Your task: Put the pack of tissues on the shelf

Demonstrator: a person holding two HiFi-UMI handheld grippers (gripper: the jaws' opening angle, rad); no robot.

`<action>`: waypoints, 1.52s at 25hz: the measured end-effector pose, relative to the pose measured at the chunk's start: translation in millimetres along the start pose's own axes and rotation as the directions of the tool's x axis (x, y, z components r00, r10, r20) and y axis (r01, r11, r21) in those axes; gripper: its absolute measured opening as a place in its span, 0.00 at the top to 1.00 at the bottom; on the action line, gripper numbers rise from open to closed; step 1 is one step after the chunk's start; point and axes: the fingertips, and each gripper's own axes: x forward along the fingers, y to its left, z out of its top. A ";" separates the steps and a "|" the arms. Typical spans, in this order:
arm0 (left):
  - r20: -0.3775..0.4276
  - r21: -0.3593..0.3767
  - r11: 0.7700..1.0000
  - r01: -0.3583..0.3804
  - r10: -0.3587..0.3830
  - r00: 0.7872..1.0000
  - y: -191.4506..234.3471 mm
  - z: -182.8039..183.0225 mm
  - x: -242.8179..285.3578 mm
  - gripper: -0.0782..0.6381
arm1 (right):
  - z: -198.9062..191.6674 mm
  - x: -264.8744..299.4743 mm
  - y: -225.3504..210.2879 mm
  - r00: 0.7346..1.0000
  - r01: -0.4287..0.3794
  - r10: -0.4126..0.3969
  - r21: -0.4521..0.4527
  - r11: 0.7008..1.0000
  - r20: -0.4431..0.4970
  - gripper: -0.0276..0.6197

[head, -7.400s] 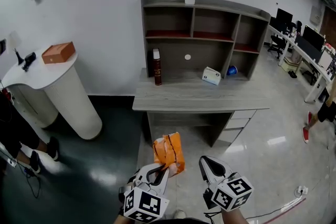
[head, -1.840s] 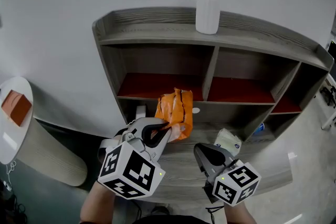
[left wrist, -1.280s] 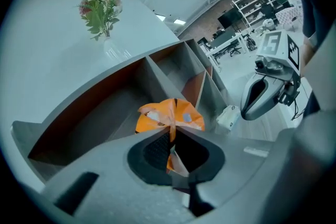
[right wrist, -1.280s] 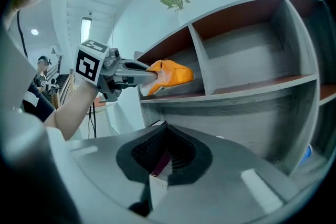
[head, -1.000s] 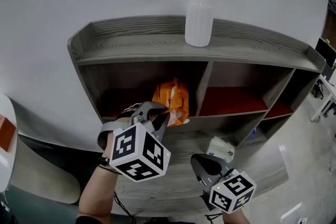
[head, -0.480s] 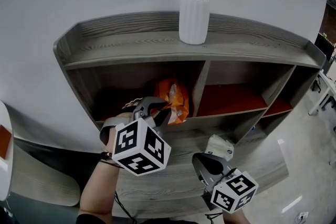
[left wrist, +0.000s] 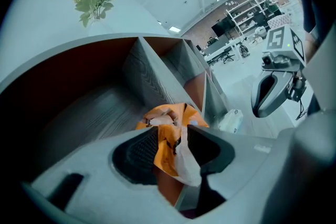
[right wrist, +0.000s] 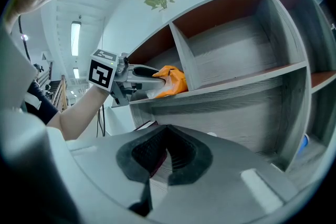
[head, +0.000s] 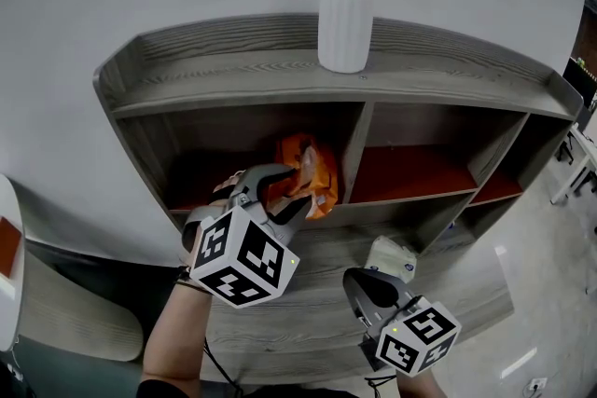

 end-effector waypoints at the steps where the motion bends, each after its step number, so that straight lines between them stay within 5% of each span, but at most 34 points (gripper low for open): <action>1: 0.007 -0.006 1.000 0.005 -0.005 1.000 -1.3 1.2 -1.2 0.64 | 0.0 -0.9 -0.4 1.000 0.001 -0.001 0.000 1.000 0.001 0.96; 18: 0.128 -0.111 0.991 -0.076 0.090 0.988 -8.1 17.4 -40.0 0.58 | -4.6 -15.3 8.0 1.000 -0.013 0.013 -0.003 1.000 0.011 0.96; 25: 0.111 -0.149 0.981 -0.124 0.141 0.984 -33.9 10.2 -63.2 0.59 | -7.5 -20.9 15.4 1.000 -0.020 0.020 -0.007 1.000 0.016 0.96; 38: 0.230 -0.400 0.915 -0.061 0.164 0.959 -90.7 12.2 -93.4 0.69 | -12.5 -25.9 24.9 1.000 -0.026 0.027 -0.027 0.999 0.008 0.96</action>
